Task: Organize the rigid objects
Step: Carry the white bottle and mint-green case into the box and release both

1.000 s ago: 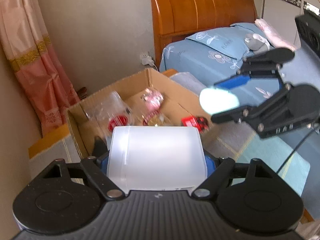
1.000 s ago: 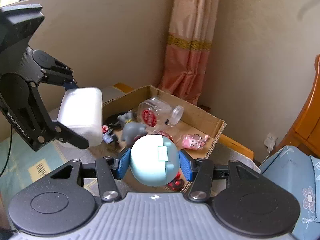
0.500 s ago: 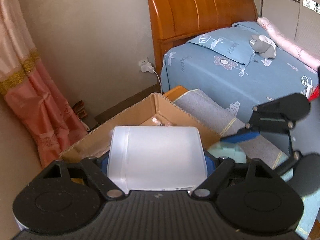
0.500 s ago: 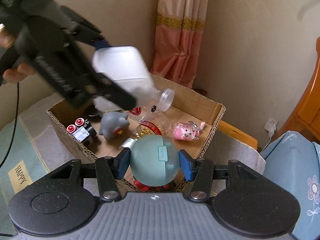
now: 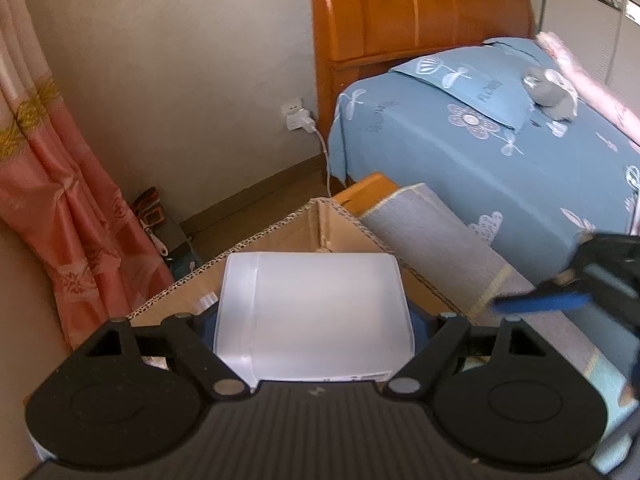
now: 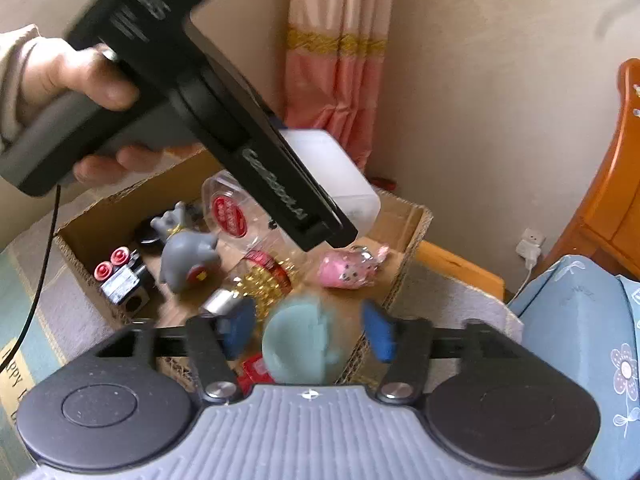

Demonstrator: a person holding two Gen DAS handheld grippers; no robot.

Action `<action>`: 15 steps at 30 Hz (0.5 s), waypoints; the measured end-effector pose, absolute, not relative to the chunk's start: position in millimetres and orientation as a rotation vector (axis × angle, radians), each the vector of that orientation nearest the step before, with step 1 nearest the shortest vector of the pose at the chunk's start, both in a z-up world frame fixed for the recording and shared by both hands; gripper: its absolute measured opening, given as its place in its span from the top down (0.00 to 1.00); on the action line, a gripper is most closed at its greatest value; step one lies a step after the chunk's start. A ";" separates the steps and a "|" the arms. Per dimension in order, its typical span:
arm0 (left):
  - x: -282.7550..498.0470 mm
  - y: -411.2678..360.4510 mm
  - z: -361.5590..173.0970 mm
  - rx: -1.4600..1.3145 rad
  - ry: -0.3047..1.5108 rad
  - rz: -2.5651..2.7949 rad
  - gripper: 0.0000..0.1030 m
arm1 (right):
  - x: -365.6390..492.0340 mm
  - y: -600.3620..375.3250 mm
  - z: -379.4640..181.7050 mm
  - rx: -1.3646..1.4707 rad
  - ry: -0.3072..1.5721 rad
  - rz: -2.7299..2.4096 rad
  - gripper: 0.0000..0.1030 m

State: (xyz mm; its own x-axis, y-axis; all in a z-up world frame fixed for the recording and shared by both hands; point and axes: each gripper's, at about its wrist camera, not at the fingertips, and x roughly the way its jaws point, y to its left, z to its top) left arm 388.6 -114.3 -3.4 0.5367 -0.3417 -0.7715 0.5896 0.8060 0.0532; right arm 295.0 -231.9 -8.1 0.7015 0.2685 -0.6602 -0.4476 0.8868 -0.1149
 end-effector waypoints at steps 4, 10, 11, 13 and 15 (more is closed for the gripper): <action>394.0 -113.8 -5.8 0.292 0.819 -0.529 0.12 | 283.5 -237.1 -3.3 -0.252 0.653 0.395 0.03; 385.4 -110.5 6.3 0.289 0.799 -0.493 0.09 | 269.6 -243.6 3.0 -0.194 0.662 0.385 0.00; 382.0 -108.6 9.0 0.286 0.797 -0.485 0.07 | 267.5 -243.5 4.2 -0.183 0.664 0.384 0.00; 372.3 -103.9 15.3 0.277 0.792 -0.480 0.06 | 267.5 -243.1 8.1 -0.169 0.670 0.377 0.00; 360.4 -99.6 21.4 0.280 0.777 -0.464 0.05 | 265.9 -240.4 12.4 -0.164 0.672 0.365 0.00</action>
